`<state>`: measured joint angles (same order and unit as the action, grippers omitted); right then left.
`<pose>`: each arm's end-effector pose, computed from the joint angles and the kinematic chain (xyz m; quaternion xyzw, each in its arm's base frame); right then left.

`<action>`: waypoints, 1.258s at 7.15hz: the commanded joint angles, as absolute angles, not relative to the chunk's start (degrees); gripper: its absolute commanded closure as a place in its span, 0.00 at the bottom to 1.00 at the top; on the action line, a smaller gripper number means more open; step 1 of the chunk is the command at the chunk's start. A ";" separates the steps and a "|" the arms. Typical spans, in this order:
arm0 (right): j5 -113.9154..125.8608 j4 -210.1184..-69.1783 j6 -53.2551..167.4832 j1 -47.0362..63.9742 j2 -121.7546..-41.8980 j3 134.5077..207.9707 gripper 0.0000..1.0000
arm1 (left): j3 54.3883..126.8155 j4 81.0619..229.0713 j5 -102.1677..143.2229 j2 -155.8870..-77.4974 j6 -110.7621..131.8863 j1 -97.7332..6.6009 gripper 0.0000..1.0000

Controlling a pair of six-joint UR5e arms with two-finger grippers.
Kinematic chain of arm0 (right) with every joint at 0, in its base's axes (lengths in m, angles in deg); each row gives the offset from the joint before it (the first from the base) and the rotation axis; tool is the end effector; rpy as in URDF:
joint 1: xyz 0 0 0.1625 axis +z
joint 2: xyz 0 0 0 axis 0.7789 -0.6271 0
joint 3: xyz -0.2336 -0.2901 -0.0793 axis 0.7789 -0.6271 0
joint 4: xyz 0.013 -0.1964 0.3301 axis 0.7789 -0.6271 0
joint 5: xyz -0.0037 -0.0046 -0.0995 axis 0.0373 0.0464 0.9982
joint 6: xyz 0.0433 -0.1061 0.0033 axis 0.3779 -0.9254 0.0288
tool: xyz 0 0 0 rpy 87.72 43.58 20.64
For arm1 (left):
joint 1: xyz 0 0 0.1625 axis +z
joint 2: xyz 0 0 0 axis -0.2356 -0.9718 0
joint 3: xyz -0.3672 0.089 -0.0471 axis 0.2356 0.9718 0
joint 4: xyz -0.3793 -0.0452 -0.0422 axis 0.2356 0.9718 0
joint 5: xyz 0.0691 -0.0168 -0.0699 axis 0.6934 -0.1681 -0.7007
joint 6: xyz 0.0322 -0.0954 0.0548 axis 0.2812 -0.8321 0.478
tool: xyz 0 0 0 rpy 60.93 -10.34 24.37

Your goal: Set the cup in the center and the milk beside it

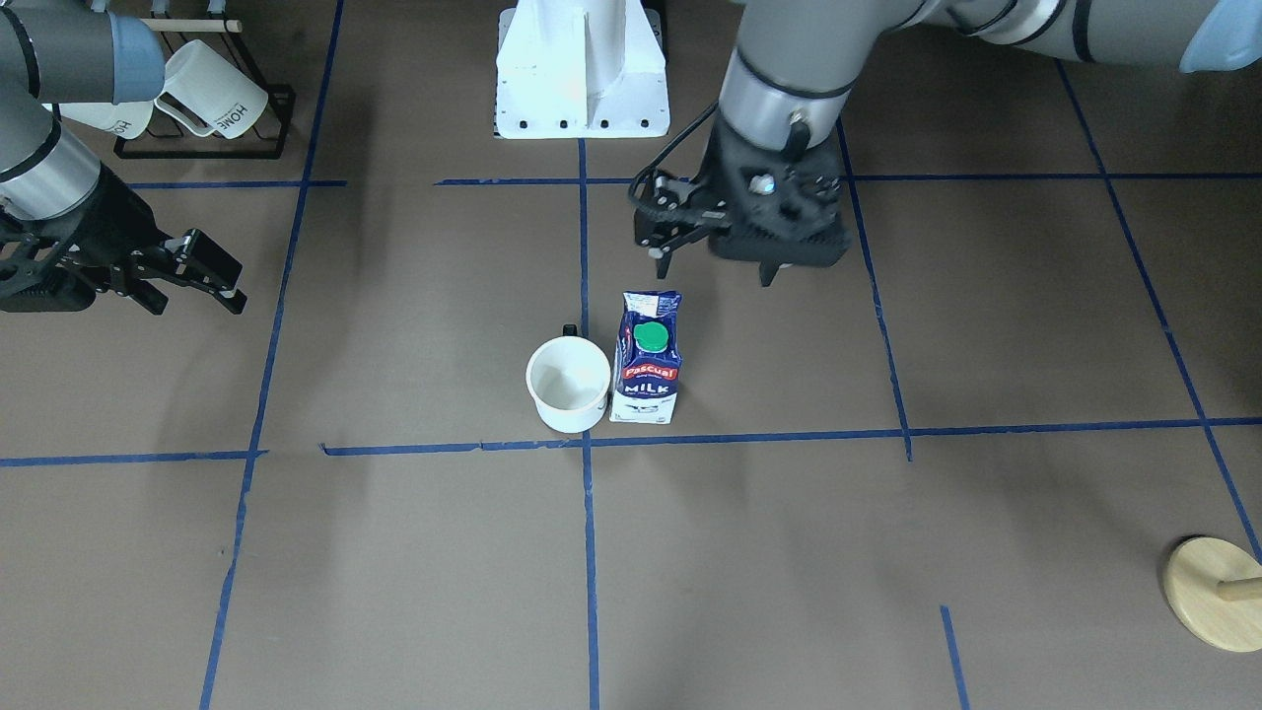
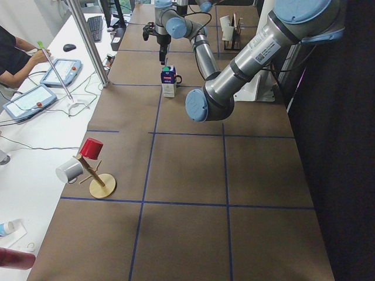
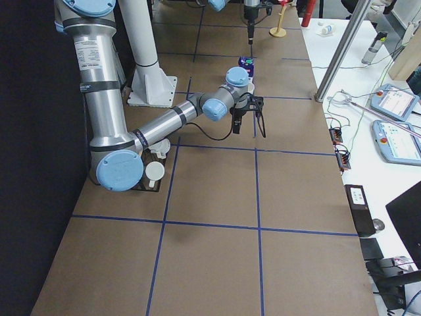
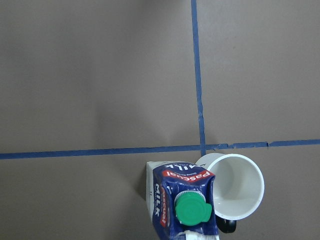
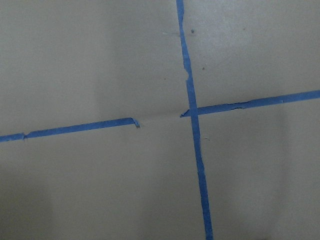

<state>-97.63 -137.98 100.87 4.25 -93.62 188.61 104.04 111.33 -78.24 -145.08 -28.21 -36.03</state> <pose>-0.2347 -0.4546 0.3641 0.0238 -0.4570 0.0821 0.8853 0.3246 -0.4988 0.0976 0.0755 0.4343 -0.0031 0.8976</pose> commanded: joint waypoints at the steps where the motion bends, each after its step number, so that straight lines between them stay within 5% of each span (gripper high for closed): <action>1: -100.62 -138.74 98.90 9.26 -93.67 188.72 0.00 | 111.05 110.51 -79.13 -134.25 -14.34 -41.96 0.00; 4: -107.49 -147.57 72.81 24.98 -99.45 188.55 0.00 | 110.48 110.95 -89.51 -116.75 16.12 -59.26 0.00; 7: -105.31 -162.02 36.15 37.40 -100.09 181.73 0.00 | 92.09 111.90 -89.42 -112.30 47.86 -75.18 0.00; 9: -102.75 -163.87 30.00 38.92 -100.17 178.97 0.00 | 83.33 115.95 -89.42 -110.12 48.24 -78.29 0.00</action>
